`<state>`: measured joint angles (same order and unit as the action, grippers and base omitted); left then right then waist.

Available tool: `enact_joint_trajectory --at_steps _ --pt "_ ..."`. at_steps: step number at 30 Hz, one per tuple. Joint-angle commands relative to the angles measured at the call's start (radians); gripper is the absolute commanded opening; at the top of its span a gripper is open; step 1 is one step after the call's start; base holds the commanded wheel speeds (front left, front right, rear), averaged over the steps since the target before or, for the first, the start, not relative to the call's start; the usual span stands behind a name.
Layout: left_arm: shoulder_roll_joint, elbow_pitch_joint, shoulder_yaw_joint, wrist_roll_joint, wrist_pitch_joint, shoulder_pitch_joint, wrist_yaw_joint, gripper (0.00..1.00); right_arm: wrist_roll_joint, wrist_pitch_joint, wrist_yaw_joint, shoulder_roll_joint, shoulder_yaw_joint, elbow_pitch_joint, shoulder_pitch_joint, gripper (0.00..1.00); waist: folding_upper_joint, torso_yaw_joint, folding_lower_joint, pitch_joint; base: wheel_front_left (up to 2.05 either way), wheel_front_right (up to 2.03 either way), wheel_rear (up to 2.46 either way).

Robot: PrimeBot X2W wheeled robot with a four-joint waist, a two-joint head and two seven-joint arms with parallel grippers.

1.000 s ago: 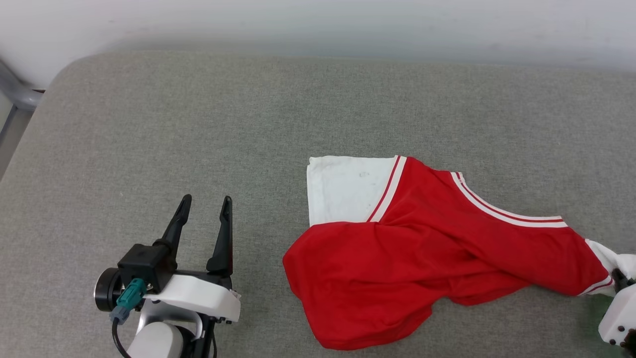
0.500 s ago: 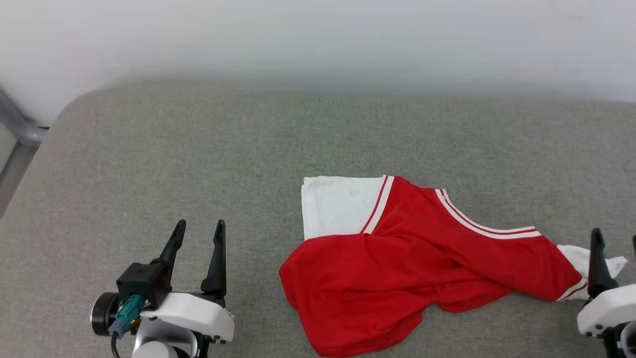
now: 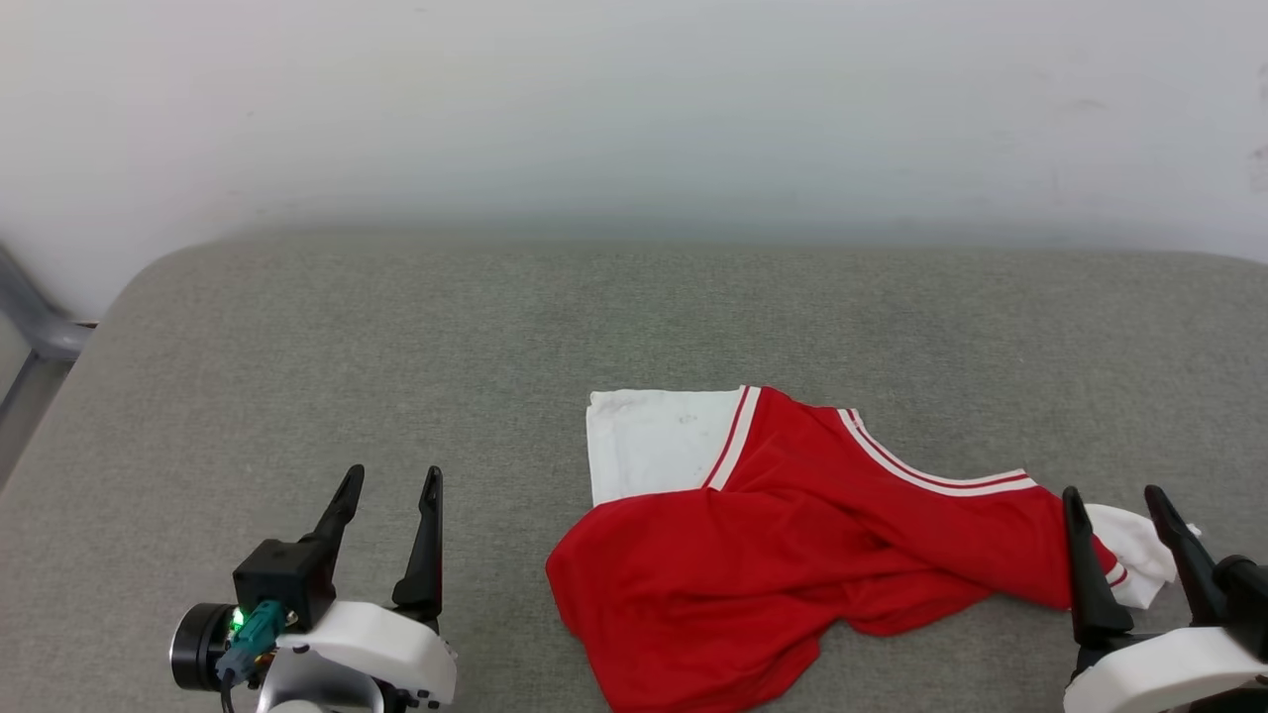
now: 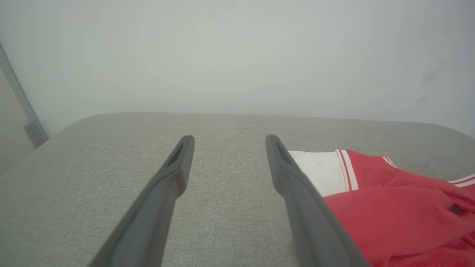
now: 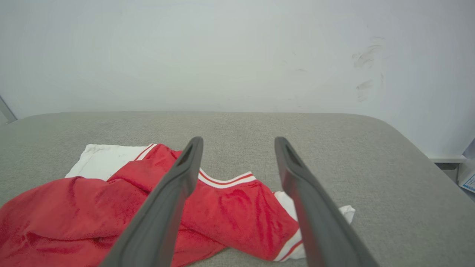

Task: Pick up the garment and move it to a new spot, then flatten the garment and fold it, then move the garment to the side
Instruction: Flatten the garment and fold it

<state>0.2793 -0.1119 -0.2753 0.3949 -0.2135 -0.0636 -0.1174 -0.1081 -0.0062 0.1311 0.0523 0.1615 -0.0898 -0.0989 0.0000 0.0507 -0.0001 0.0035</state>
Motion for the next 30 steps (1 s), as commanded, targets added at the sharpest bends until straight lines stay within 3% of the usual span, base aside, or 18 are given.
enact_joint_trajectory --at_steps 1,6,12,22,30 --pt "0.004 0.004 0.001 -0.003 0.003 0.0 0.001 1.0 -0.004 0.001 -0.001 -0.002 -0.002 -0.006 -0.006 1.0 0.0 -0.006 0.0001 0.0 0.0 0.0 0.0" --pt "0.017 -0.003 -0.015 0.009 0.034 -0.079 0.041 1.0 -0.022 0.028 -0.001 -0.002 -0.027 -0.075 -0.009 1.0 0.0 -0.038 0.0001 0.024 0.0 0.0 0.0" --pt "0.031 -0.074 -0.039 0.054 0.145 -0.256 0.133 1.0 -0.038 0.042 -0.001 -0.002 -0.049 -0.109 0.034 1.0 0.0 -0.087 0.0001 0.091 0.0 0.0 0.0" --pt "0.091 -0.267 -0.067 0.193 0.525 -0.553 0.229 1.0 -0.035 0.039 -0.001 -0.002 -0.04 -0.078 0.112 1.0 0.0 -0.177 0.0001 0.227 0.0 0.0 0.0" --pt "0.155 -0.394 -0.106 0.34 0.815 -0.691 0.246 1.0 -0.074 -0.009 -0.001 -0.003 -0.069 -0.029 0.161 1.0 0.0 -0.244 0.0001 0.31 0.0 0.0 0.0"
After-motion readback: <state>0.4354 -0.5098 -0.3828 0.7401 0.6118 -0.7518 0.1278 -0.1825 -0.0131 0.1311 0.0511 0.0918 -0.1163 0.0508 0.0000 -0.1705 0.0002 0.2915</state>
